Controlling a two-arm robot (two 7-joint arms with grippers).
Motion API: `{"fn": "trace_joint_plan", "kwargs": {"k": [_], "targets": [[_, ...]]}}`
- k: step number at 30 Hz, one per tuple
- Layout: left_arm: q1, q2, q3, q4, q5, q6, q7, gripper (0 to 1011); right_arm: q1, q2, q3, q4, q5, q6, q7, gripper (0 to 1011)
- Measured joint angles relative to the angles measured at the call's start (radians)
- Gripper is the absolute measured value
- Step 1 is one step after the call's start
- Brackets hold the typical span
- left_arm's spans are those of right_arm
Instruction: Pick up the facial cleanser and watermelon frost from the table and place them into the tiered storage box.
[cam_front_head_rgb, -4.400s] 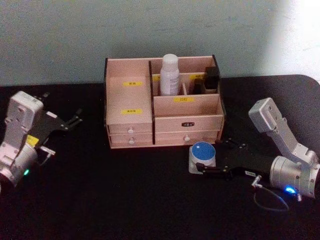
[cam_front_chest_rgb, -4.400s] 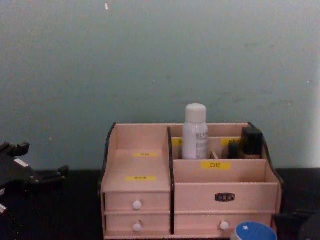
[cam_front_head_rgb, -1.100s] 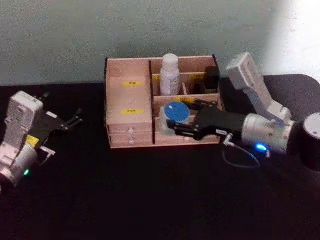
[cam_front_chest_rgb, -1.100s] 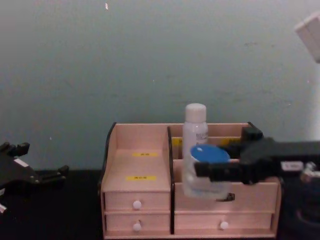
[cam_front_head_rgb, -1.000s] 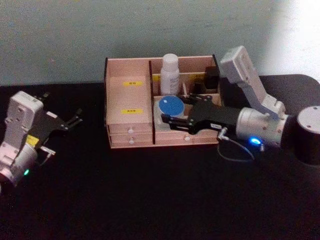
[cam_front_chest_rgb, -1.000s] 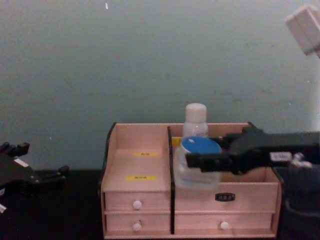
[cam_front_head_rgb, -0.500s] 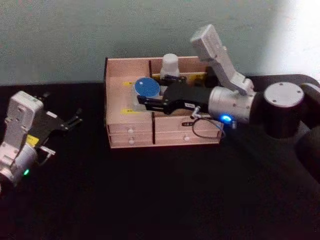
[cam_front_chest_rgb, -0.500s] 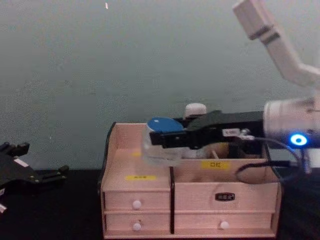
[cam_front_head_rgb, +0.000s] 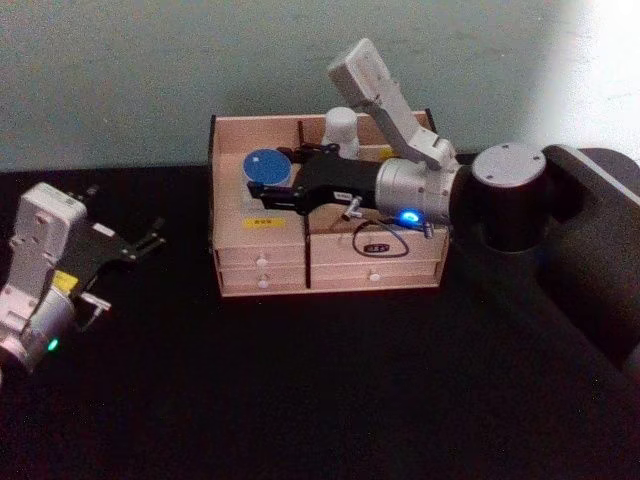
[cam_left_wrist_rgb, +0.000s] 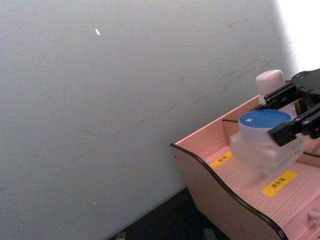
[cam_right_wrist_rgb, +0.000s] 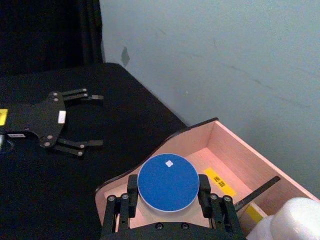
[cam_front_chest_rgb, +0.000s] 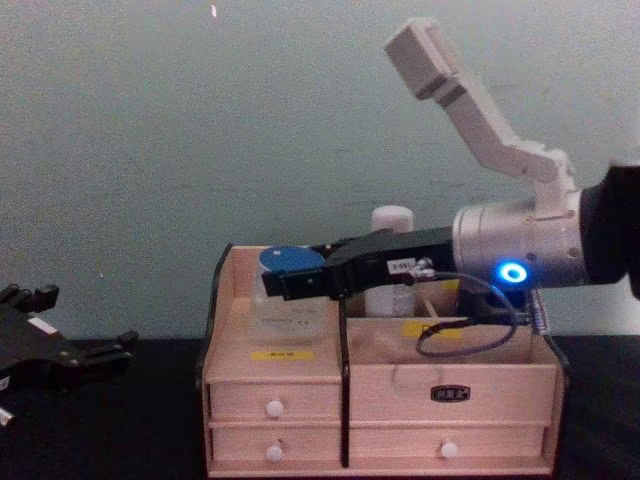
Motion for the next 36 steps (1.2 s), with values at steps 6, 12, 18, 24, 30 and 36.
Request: {"fn": "trace_joint_plan", "kwargs": {"k": [6,12,18,24,30,36], "targets": [[0.000,0.000,0.000,0.000,0.000,0.000,0.000,1001,0.029,-0.030,-0.007,0.057,-0.021,0.020,-0.002,711],[0.000,0.000,0.000,0.000,0.000,0.000,0.000,1001,0.039,-0.043,-0.009,0.083,-0.035,0.032,0.000,712],[0.000,0.000,0.000,0.000,0.000,0.000,0.000,1001,0.039,-0.046,-0.007,0.088,-0.042,0.032,0.002,711],[0.000,0.000,0.000,0.000,0.000,0.000,0.000,1001,0.040,-0.045,-0.007,0.088,-0.041,0.032,0.002,712],[0.000,0.000,0.000,0.000,0.000,0.000,0.000,1001,0.040,-0.045,-0.007,0.087,-0.040,0.032,0.002,847],[0.000,0.000,0.000,0.000,0.000,0.000,0.000,1001,0.040,-0.045,-0.007,0.086,-0.039,0.032,0.002,985]]}}
